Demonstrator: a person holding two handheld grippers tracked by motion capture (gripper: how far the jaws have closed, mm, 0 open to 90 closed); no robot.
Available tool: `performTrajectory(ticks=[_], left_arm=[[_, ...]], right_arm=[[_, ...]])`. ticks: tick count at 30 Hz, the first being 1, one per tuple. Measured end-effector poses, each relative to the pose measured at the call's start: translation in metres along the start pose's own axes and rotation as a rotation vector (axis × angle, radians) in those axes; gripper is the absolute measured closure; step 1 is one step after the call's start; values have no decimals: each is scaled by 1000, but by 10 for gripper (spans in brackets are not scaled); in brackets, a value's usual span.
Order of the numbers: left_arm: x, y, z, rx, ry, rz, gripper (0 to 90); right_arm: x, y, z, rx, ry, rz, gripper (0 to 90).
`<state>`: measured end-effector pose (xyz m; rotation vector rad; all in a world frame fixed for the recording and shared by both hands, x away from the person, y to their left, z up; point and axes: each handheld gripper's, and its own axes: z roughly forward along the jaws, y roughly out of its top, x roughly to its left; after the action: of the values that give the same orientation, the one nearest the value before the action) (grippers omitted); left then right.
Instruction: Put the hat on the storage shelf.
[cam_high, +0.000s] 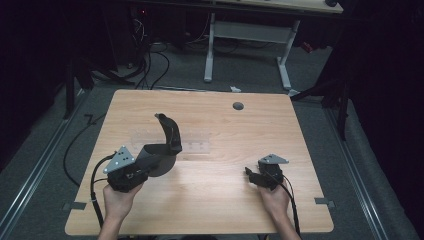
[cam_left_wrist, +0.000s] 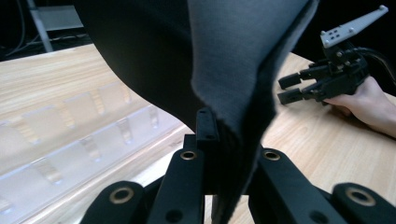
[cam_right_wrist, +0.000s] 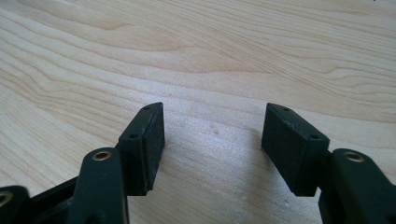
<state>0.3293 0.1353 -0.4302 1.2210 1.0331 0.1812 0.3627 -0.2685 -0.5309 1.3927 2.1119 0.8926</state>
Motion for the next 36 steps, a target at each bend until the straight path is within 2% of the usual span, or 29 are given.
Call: performTrajectory(ticks=[7, 18, 25, 31, 36], left_arm=[[6, 0, -2, -22, 26, -18, 860], [16, 15, -6, -69, 67, -18, 860], [26, 21, -5, -92, 105, -17, 860], [32, 25, -4, -109, 120, -25, 861], [37, 30, -1, -120, 144, -6, 862]], right_arm=[[1, -1, -1, 0, -3, 0, 392], [3, -2, -2, -1, -3, 5, 389], [3, -2, -2, -2, -1, 5, 387], [3, -2, -2, -1, -1, 5, 385], [3, -2, -2, -2, -1, 4, 385]])
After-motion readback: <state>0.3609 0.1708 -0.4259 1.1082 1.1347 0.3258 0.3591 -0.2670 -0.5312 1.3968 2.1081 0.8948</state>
